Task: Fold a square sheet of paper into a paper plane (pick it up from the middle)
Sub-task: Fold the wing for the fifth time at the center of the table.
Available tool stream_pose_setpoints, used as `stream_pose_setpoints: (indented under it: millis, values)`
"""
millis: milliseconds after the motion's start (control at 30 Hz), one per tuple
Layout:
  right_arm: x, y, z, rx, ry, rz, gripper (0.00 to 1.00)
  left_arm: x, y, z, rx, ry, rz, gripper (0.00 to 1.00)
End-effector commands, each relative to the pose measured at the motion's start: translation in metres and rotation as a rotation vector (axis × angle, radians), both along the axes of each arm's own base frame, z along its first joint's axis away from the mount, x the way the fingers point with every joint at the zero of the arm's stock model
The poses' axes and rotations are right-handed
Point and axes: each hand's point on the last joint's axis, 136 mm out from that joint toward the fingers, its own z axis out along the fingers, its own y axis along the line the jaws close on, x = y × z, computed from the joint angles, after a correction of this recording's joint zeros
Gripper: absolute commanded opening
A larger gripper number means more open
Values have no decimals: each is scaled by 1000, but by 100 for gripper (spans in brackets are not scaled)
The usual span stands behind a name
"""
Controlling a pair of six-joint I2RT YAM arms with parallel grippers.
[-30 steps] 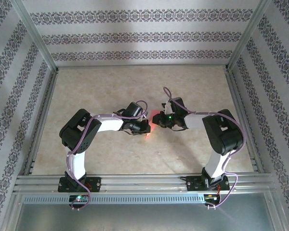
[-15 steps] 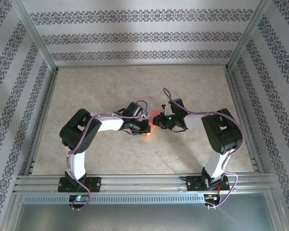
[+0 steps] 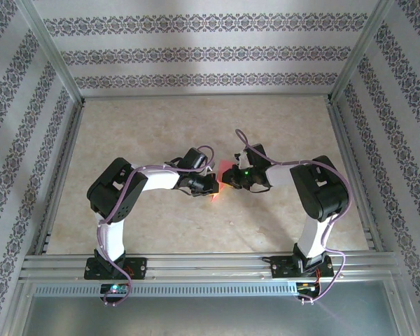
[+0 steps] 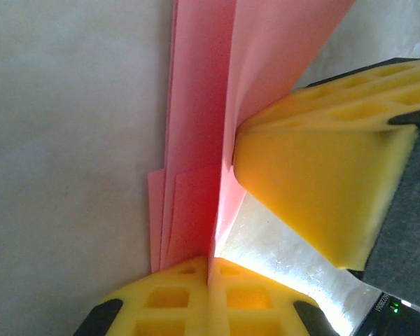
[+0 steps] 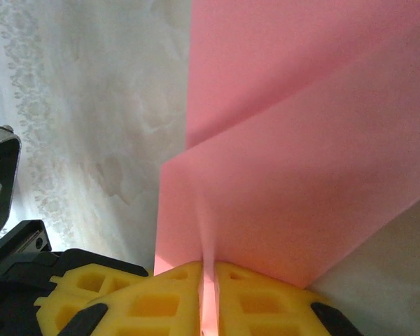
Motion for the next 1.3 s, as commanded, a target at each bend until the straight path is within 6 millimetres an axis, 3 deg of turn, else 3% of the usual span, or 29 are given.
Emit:
stream_pose_setpoints:
  millis: [0, 233, 667, 933, 1267]
  values:
    - [-4, -15, -22, -91, 56, -16, 14, -16, 25, -35, 121, 119, 40, 2]
    - [-6, -20, -32, -134, 96, -25, 14, -16, 25, -32, 118, 119, 40, 4]
    - [-9, -23, -46, -178, 149, -24, 14, -23, 26, -3, 51, 121, 47, 18]
    - [-10, -23, -47, -181, 157, -18, 14, -20, 24, 11, -4, 112, 67, 20]
    - [-12, -23, -50, -187, 172, -15, 13, -24, 21, 7, -30, 134, 49, 15]
